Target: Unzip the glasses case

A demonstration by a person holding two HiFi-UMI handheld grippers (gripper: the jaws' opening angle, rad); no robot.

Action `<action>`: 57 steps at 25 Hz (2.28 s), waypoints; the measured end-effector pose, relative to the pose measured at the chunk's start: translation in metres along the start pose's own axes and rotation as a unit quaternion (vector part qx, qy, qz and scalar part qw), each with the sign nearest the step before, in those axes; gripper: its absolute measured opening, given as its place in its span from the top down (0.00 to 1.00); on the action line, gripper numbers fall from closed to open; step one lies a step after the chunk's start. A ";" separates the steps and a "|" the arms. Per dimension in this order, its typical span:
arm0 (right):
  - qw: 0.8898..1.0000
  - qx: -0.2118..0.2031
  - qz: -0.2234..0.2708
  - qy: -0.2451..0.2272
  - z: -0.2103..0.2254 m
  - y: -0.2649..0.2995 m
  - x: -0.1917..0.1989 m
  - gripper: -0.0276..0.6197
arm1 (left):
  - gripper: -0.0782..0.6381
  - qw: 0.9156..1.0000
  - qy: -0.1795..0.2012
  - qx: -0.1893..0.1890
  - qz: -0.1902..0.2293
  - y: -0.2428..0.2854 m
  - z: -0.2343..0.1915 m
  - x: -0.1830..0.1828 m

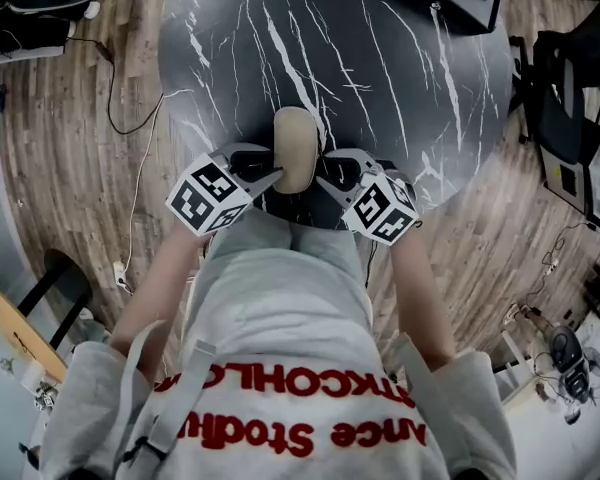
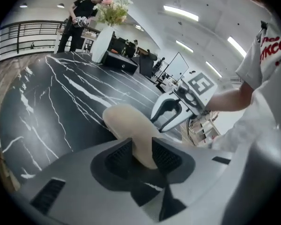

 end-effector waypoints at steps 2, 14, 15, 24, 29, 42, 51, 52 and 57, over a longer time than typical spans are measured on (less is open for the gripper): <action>0.998 -0.021 -0.049 -0.044 -0.009 0.011 0.001 0.74 | 0.72 0.999 -0.009 0.020 -0.030 0.007 0.008 0.018; 0.992 -0.011 -0.081 -0.101 0.024 0.001 0.004 0.68 | 0.84 0.998 -0.027 0.059 0.011 0.008 0.019 -0.008; 0.988 -0.019 -0.089 -0.121 0.025 0.001 0.003 0.68 | 0.88 0.999 -0.008 0.033 0.025 0.002 0.011 -0.018; 0.958 -0.073 -0.155 -0.230 0.024 0.020 -0.017 0.72 | 0.88 0.994 0.099 -0.020 -0.045 0.016 -0.024 -0.053; 0.957 -0.070 -0.144 -0.241 0.023 0.014 -0.018 0.72 | 0.88 0.996 0.082 -0.015 -0.030 0.015 -0.026 -0.053; 0.947 -0.078 -0.145 -0.276 0.010 0.013 -0.018 0.87 | 0.88 0.999 0.048 -0.022 -0.009 0.015 -0.029 -0.050; 0.965 -0.068 -0.118 -0.224 -0.024 0.016 -0.001 0.88 | 0.88 0.999 0.043 -0.030 0.002 0.013 -0.029 -0.048; 0.969 -0.064 -0.112 -0.212 -0.028 0.017 0.000 0.88 | 0.88 0.999 0.043 -0.031 0.002 0.013 -0.029 -0.048; 0.985 -0.037 -0.082 -0.150 -0.044 0.023 0.005 0.88 | 0.88 0.999 0.039 -0.035 0.006 0.013 -0.030 -0.047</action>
Point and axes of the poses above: the fingertips, and each gripper's own axes: y forward along the fingers, z to its right, x out of its underside, the point moved 5 cm from there along -y, backward along the fingers, and after that the axes turned 5 degrees about y, right-handed, at the moved point
